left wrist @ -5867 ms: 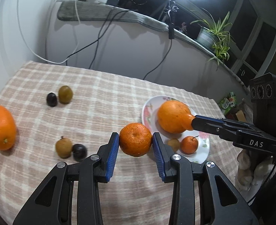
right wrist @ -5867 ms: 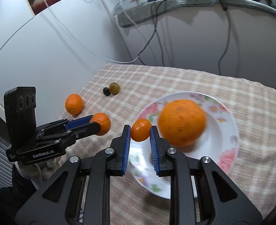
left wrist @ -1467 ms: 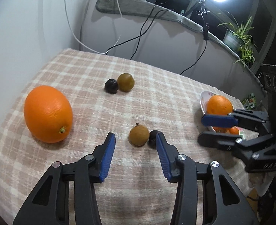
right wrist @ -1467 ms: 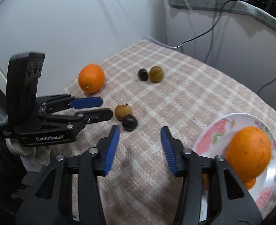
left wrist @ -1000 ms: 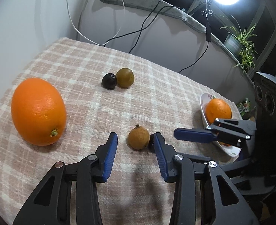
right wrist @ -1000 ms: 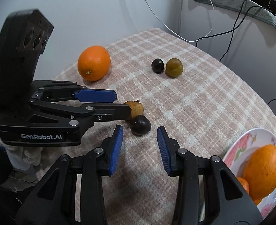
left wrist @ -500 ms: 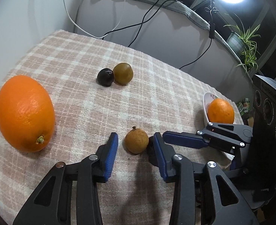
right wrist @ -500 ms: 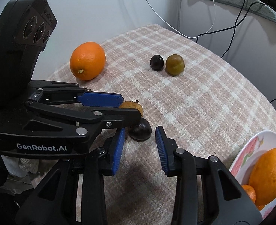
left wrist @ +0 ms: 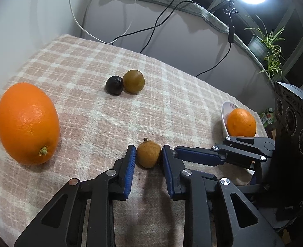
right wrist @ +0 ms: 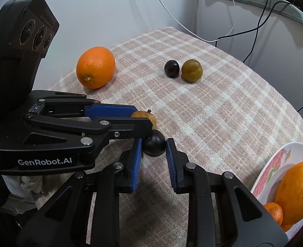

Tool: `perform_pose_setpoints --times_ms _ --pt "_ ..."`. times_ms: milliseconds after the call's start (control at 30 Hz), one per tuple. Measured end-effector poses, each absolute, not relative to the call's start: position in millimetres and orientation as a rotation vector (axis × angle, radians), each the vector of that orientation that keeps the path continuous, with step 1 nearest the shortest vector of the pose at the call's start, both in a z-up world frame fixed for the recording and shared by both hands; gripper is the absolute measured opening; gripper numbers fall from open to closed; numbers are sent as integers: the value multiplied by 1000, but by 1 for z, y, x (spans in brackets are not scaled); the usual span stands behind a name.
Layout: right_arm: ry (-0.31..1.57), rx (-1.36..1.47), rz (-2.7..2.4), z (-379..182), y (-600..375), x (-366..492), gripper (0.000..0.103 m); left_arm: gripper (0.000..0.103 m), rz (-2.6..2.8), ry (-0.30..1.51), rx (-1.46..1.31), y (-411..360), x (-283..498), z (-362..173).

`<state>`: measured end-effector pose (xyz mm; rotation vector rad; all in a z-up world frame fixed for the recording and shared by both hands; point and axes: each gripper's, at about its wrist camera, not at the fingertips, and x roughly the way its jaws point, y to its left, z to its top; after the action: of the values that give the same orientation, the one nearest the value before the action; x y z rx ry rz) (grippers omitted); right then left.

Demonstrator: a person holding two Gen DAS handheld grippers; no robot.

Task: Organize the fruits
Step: 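Grasp a brown longan with the left gripper while the right gripper grasps a dark purple fruit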

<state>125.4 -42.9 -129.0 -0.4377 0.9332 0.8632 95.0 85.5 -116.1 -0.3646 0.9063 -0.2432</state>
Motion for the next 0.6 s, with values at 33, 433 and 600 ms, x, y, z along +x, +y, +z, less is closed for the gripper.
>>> perform_pose_setpoints --times_ms 33,433,600 --pt "932 -434 862 -128 -44 125 25 24 -241 902 -368 87 94 -116" --pt "902 -394 848 -114 -63 119 25 24 -230 874 -364 88 86 -105" --pt "876 -373 839 -101 -77 113 25 24 -238 856 -352 81 81 -96"
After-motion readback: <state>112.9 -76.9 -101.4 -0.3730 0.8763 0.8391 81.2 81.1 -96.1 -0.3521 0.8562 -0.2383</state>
